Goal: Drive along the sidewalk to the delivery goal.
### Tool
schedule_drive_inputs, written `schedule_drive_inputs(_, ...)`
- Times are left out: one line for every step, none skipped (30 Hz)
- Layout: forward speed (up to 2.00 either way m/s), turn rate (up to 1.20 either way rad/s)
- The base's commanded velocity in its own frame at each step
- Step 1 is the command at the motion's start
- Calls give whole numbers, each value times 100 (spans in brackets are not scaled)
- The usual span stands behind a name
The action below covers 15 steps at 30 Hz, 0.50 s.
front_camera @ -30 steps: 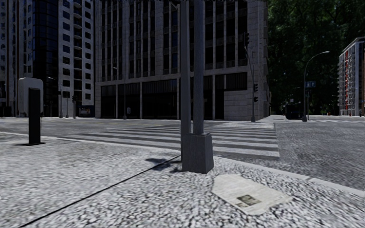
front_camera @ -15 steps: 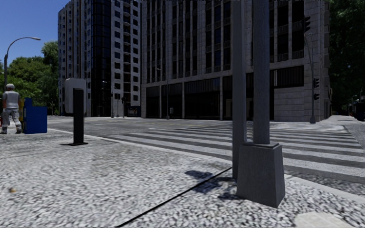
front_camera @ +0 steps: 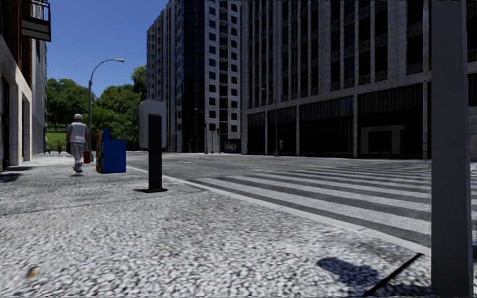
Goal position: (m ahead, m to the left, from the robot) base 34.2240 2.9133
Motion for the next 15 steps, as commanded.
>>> schedule_drive_inputs(200,50)
schedule_drive_inputs(200,50)
schedule_drive_inputs(200,46)
schedule_drive_inputs(200,44)
schedule_drive_inputs(200,34)
schedule_drive_inputs(200,0)
schedule_drive_inputs(200,0)
schedule_drive_inputs(200,0)
schedule_drive_inputs(200,0)
schedule_drive_inputs(200,0)
schedule_drive_inputs(200,0)
schedule_drive_inputs(200,-8)
schedule_drive_inputs(200,-8)
schedule_drive_inputs(200,-24)
schedule_drive_inputs(195,-32)
